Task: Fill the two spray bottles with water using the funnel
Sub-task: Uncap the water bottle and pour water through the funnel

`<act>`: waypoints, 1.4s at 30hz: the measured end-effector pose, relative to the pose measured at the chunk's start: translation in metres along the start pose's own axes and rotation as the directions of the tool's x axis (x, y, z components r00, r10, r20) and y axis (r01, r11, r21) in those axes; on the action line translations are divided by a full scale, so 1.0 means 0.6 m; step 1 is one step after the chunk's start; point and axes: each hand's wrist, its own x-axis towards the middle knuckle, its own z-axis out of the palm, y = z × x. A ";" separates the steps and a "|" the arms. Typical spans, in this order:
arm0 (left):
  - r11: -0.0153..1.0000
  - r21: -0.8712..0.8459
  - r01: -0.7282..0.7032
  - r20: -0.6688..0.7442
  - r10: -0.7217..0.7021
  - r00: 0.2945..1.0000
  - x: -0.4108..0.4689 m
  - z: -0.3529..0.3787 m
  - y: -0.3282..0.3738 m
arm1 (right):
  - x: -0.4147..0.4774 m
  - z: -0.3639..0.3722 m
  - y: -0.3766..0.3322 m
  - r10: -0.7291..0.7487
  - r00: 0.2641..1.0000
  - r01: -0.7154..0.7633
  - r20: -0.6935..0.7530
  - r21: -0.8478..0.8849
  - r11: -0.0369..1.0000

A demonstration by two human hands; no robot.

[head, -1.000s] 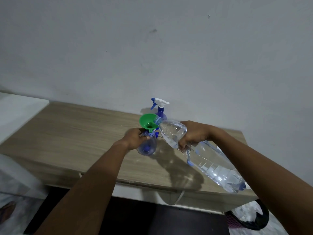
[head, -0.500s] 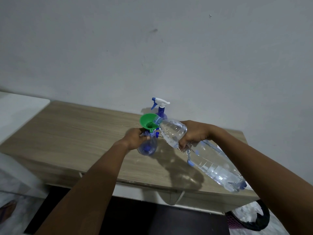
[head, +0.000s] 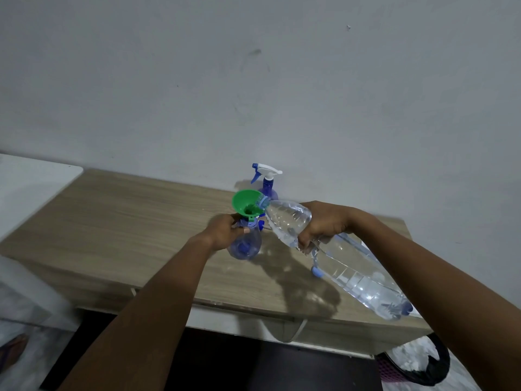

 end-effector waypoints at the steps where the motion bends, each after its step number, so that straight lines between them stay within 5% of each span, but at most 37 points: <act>1: 1.000 0.002 0.002 0.003 -0.002 1.000 0.001 0.001 -0.001 | 0.001 0.000 0.001 -0.001 1.000 0.001 0.003 -0.002 1.000; 30: 1.000 0.007 0.005 -0.007 -0.005 1.000 -0.005 0.001 0.011 | 0.010 0.001 0.014 -0.058 0.998 0.058 -0.003 0.045 0.997; 37: 1.000 0.004 0.008 -0.009 -0.008 1.000 -0.005 -0.001 0.010 | 0.019 0.013 0.038 -0.146 0.954 0.197 -0.263 0.179 0.964; 42: 0.999 -0.031 0.013 0.004 -0.013 1.000 -0.005 -0.001 0.009 | 0.031 0.019 0.056 -0.082 0.812 0.314 -0.578 0.315 0.896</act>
